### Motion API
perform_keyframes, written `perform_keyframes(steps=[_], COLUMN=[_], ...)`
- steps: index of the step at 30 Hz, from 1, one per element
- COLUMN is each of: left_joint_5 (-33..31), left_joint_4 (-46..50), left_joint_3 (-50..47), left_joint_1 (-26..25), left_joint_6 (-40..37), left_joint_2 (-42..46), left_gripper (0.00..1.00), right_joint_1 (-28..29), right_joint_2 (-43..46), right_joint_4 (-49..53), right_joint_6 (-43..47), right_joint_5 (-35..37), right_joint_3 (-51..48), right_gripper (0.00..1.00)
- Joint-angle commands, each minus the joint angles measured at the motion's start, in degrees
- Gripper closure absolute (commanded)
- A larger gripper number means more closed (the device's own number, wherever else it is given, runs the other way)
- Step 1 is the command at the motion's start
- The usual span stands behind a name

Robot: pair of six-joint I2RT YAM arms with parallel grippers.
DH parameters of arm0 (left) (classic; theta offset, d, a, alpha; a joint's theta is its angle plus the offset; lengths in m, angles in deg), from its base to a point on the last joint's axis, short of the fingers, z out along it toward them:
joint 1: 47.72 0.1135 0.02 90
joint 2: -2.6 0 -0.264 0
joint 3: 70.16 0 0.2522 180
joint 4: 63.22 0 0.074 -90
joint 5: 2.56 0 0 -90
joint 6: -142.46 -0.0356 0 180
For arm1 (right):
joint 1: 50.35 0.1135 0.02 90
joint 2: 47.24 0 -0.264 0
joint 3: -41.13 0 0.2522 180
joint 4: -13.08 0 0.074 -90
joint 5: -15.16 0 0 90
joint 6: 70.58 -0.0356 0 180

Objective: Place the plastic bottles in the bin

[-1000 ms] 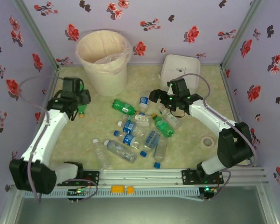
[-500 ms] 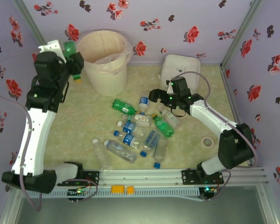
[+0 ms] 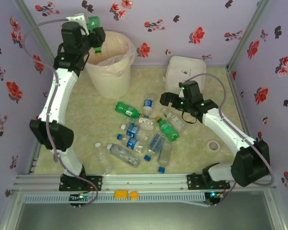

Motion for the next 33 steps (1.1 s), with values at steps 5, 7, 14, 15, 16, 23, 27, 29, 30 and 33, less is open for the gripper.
perform_keyframes(steps=[5, 7, 14, 15, 16, 23, 27, 29, 30, 33], left_joint_5=[1.5, 1.3, 0.8, 0.8, 0.8, 1.2, 2.1, 2.1, 2.1, 1.7], left_joint_4=[0.7, 2.1, 8.3, 8.5, 8.5, 10.6, 15.6, 18.7, 20.2, 24.5], left_joint_3=[10.2, 12.1, 19.2, 19.5, 19.7, 21.1, 18.4, 15.0, 13.0, 4.3], left_joint_1=[-0.6, -0.6, -0.8, -0.8, -0.8, -1.2, -1.6, -2.2, -2.5, -3.8], left_joint_6=[-2.3, -2.6, -1.4, -1.1, -1.1, -1.7, -1.8, -2.6, -2.9, -2.8], left_joint_2=[-11.0, -13.4, -19.7, -19.8, -19.6, -15.2, -9.1, -4.9, -2.9, 5.1], left_gripper=[0.64, 0.61, 0.25, 0.2, 0.17, 0.05, 0.02, 0.0, 0.0, 0.0], right_joint_1=[-0.8, -0.9, -1.2, -1.3, -1.5, -1.7, -1.8, -1.8, -1.8, -1.6], right_joint_2=[4.5, 5.1, 7.0, 7.2, 7.3, 6.3, 5.2, 4.8, 4.5, 3.6], right_joint_4=[3.7, 4.5, 7.3, 7.5, 7.5, 7.3, 5.6, 4.4, 3.8, 2.0], right_joint_6=[1.8, 2.1, 3.5, 3.6, 3.6, 3.4, 3.1, 2.9, 3.0, 2.8], right_joint_5=[3.8, 4.0, 5.6, 5.8, 5.8, 5.0, 3.1, 1.5, 0.6, -2.0], right_joint_3=[-1.7, -2.0, -2.5, -2.6, -2.6, -2.7, -2.9, -3.0, -3.0, -3.2], right_gripper=[0.0, 0.0, 0.0, 0.0, 0.01, 0.0, 0.0, 0.0, 0.0, 0.0])
